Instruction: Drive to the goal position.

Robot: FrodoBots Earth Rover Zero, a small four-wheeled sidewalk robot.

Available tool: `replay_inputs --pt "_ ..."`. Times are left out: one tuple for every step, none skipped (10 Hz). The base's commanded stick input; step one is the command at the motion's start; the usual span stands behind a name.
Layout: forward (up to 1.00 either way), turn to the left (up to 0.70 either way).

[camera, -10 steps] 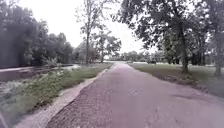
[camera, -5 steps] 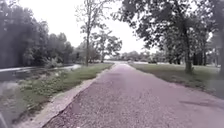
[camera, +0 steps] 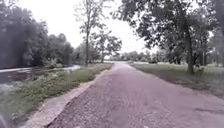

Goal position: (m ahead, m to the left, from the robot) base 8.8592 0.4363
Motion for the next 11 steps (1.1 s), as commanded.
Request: replay_inputs --pt "0.7 0.0" --pt "0.7 0.0" --pt "0.7 0.0" --pt "0.7 0.0" --pt "0.7 0.0" --pt "0.7 0.0" --pt "0.7 0.0" --pt "0.7 0.0" --pt "0.7 0.0" --pt "0.7 0.0" --pt "0.7 0.0"
